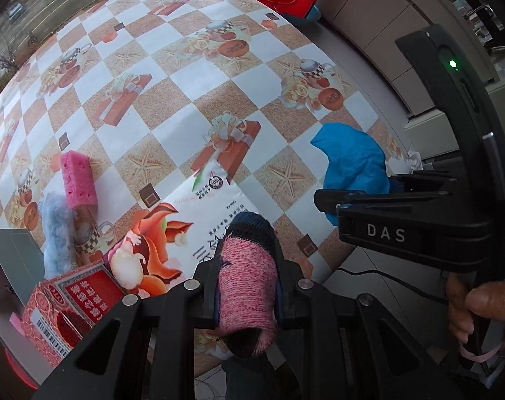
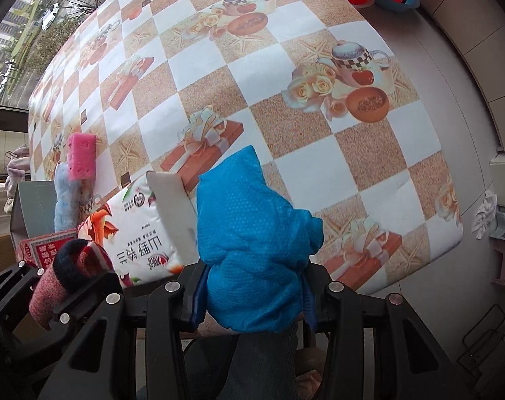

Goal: Organize soft objects
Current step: 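Lift sock with left gripper while right gripper carries blue cloth toward the white box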

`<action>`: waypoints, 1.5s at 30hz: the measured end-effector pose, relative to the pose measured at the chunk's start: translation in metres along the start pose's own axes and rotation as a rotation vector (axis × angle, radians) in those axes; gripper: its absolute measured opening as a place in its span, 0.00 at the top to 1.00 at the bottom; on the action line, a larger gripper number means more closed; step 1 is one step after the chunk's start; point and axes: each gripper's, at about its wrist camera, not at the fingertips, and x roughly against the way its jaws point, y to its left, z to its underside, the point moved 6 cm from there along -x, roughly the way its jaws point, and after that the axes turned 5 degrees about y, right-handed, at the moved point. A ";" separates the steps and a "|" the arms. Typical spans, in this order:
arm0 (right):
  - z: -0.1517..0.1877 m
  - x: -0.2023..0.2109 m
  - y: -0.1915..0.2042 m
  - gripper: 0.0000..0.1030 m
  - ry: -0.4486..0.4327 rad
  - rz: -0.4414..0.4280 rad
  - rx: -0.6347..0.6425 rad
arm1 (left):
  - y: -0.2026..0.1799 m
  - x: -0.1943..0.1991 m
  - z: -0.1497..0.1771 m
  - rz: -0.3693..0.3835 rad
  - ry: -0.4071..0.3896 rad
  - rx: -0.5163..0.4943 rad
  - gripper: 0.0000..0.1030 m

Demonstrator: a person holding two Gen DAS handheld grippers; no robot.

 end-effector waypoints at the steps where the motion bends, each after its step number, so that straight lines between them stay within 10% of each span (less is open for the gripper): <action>1: 0.007 -0.001 0.002 0.56 0.004 0.000 0.000 | -0.002 0.000 0.008 0.005 0.005 -0.008 0.76; 20: 0.092 -0.016 0.089 0.56 0.050 0.021 0.190 | 0.042 0.029 0.109 -0.052 -0.076 0.018 0.76; 45: 0.166 -0.027 0.238 0.56 0.074 0.036 0.700 | 0.151 0.072 0.197 -0.072 -0.226 0.399 0.76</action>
